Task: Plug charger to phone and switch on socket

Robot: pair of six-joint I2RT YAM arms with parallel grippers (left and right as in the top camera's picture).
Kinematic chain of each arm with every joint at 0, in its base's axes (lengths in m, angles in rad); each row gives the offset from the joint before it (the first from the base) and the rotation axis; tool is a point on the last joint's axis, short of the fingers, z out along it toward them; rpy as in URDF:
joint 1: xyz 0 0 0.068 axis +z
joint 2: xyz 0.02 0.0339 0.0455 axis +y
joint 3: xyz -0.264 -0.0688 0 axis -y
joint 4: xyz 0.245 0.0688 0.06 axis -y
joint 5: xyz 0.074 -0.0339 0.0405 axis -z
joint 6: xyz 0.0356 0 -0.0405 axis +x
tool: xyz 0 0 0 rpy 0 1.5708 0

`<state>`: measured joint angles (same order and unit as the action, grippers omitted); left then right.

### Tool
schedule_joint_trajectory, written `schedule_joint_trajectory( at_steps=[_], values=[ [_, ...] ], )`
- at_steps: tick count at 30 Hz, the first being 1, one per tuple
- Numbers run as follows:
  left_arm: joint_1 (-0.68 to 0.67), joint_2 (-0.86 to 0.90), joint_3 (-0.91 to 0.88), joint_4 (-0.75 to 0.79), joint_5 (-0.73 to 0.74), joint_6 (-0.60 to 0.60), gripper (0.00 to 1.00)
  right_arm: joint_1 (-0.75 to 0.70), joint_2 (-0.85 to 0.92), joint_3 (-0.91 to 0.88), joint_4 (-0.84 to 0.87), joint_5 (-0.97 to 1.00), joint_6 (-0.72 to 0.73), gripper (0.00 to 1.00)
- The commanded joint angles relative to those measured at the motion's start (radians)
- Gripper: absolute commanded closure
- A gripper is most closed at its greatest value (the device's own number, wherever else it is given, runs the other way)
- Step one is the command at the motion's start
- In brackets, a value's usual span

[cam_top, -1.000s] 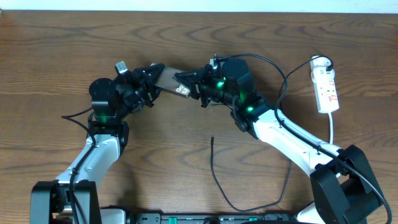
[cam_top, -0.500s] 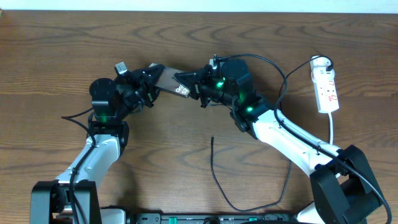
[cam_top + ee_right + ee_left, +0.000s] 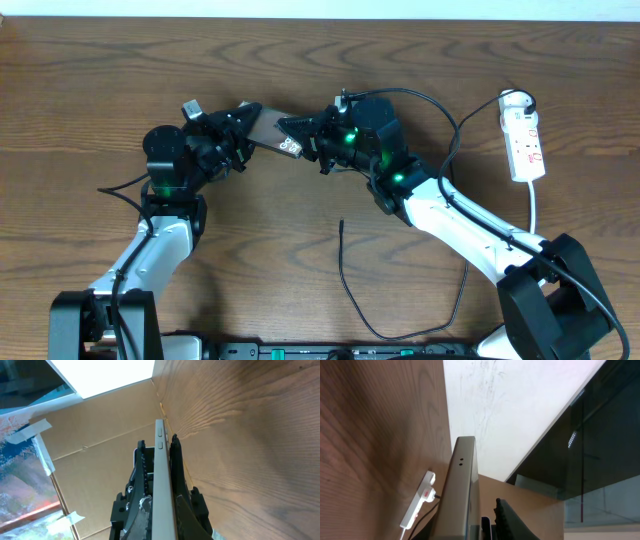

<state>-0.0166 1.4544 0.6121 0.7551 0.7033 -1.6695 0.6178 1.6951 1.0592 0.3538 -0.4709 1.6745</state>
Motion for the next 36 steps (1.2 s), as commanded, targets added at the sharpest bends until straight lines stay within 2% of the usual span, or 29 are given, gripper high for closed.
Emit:
schedule_joint_trajectory(
  at_steps=[1,8,9,12,33,36],
  values=[
    [0.0,-0.01,-0.004,0.002,0.002,0.035,0.8,0.026,-0.002,0.014,0.013,-0.059,0.004,0.99],
    [0.0,-0.01,-0.004,0.001,-0.002,0.041,0.81,0.027,-0.002,0.014,0.013,-0.059,0.004,0.99],
    [0.0,-0.01,-0.004,0.001,-0.002,0.042,0.89,0.029,-0.002,0.014,0.013,-0.059,0.004,0.99],
    [0.0,-0.01,-0.004,0.001,-0.002,0.042,0.91,0.034,-0.002,0.014,0.013,-0.058,0.004,0.99],
    [0.0,-0.01,-0.004,0.001,-0.002,0.042,0.92,0.039,-0.002,0.014,0.011,-0.058,0.003,0.99],
    [0.0,-0.01,-0.004,0.001,-0.002,0.042,0.92,0.039,-0.002,0.014,0.009,-0.058,0.003,0.91]
  ],
)
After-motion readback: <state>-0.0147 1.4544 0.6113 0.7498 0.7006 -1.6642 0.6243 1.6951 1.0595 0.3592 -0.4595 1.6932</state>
